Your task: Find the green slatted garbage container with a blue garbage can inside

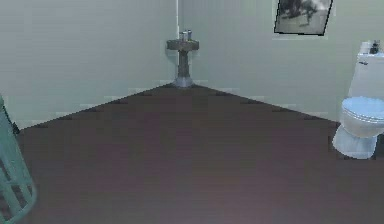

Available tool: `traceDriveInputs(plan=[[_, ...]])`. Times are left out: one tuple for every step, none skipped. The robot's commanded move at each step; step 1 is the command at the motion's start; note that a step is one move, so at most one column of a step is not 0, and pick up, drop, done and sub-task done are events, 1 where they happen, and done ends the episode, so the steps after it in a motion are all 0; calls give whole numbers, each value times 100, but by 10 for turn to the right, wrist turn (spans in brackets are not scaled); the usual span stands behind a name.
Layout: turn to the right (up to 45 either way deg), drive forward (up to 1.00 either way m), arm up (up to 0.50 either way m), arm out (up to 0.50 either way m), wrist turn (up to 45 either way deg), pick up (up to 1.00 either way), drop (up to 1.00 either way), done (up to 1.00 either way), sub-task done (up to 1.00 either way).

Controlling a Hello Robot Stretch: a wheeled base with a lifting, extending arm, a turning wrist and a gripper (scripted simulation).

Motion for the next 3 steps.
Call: traceDriveInputs(plan=[[-450,0,0,0,0,0,0,0,0],[0,85,0,0,0,0,0,0,0],[-120,0,0,0,0,0,0,0,0]])
